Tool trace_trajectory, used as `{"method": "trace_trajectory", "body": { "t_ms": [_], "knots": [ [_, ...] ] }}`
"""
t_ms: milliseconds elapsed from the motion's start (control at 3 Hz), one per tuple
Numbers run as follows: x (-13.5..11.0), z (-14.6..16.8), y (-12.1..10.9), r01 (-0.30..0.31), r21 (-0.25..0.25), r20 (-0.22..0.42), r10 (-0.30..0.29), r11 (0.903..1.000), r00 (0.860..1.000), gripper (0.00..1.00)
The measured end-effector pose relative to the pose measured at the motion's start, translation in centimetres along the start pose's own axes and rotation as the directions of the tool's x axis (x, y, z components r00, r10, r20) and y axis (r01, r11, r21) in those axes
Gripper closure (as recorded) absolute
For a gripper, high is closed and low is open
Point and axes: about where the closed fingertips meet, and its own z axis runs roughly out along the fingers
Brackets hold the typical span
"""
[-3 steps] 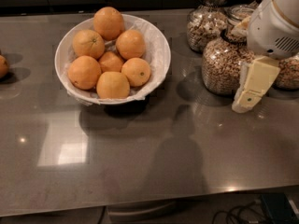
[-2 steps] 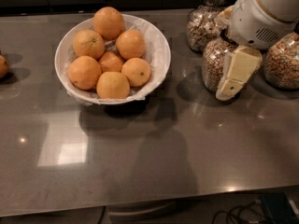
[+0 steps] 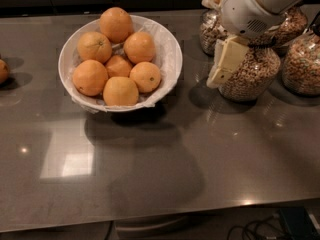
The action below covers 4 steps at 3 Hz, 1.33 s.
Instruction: Pick orange from white bowl
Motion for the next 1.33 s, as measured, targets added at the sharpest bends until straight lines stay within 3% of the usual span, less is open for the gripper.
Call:
{"method": "trace_trajectory", "body": {
  "t_ms": [667,1000,1333],
  "knots": [
    [-0.3,0.4,0.0,-0.001,-0.004,0.016,0.001,1.0000,1.000,0.00],
    [-2.0,2.6,-2.4,0.026,0.045,0.089,-0.030,0.9986,0.996,0.00],
    [-6.0,4.0,-5.6,0.089,0.096,0.178,-0.105,0.9914,0.978,0.00]
  ]
}}
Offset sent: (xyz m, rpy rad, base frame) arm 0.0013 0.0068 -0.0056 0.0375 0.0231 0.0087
